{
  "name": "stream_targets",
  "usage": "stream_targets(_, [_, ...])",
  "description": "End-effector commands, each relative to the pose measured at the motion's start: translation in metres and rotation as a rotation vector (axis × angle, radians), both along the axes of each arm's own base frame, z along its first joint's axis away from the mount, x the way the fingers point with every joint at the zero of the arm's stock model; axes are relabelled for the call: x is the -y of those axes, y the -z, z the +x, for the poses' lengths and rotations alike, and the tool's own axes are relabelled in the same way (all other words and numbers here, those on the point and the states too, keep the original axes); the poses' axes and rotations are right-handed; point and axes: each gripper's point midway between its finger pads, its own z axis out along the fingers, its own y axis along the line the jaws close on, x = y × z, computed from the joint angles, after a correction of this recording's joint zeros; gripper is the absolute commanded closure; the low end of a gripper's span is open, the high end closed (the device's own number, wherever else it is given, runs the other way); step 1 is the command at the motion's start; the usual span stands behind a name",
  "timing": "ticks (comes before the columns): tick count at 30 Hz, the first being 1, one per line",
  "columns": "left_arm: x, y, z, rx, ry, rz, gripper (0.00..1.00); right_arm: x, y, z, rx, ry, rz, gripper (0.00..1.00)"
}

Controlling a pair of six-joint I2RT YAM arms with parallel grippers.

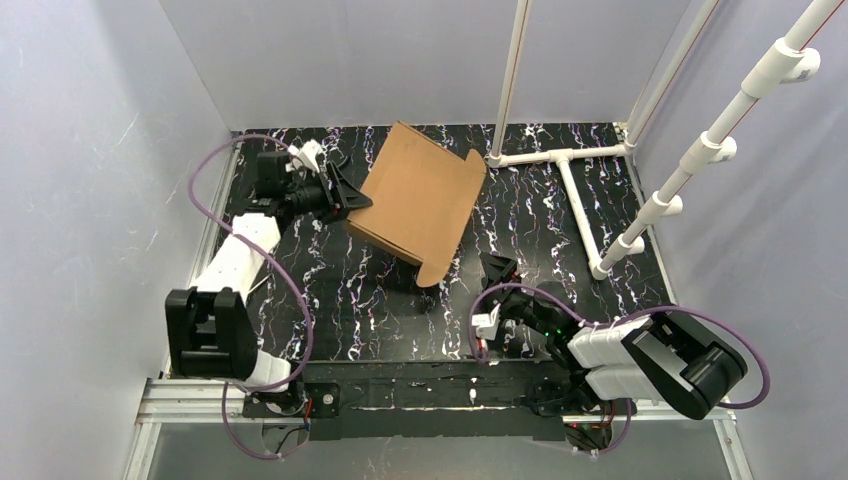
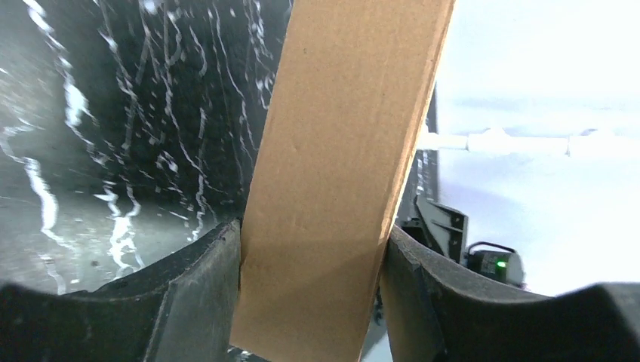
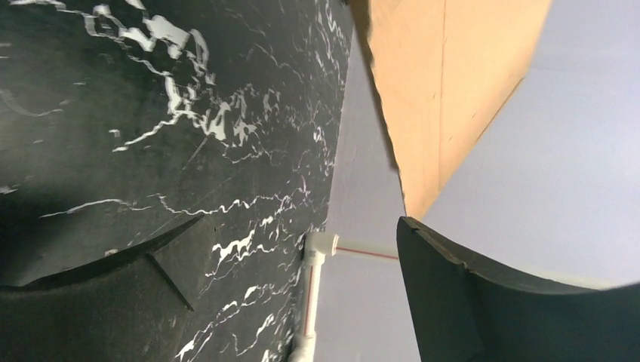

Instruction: Fold the paper box

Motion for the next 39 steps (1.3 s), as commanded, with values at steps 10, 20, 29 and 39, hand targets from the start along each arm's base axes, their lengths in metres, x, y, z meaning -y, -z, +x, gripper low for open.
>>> stream_targets(10, [-0.081, -0.101, -0.015, 0.463, -0.079, 0.639, 0.90, -0.025, -0.026, 0.034, -0.868, 0.279, 0.121, 0.04])
stream_targets(20, [-0.032, -0.133, -0.025, 0.982, 0.145, 1.168, 0.96, 0.004, -0.091, 0.027, -1.351, 0.226, 0.407, 0.06])
stream_targets(29, [0.020, -0.102, -0.045, 1.316, 0.195, 1.493, 1.00, 0.041, -0.134, 0.048, -1.285, 0.315, 0.576, 0.06])
stream_targets(39, [0.075, -0.055, -0.064, 1.439, 0.325, 1.537, 1.00, 0.054, -0.120, 0.056, -1.287, 0.363, 0.600, 0.06])
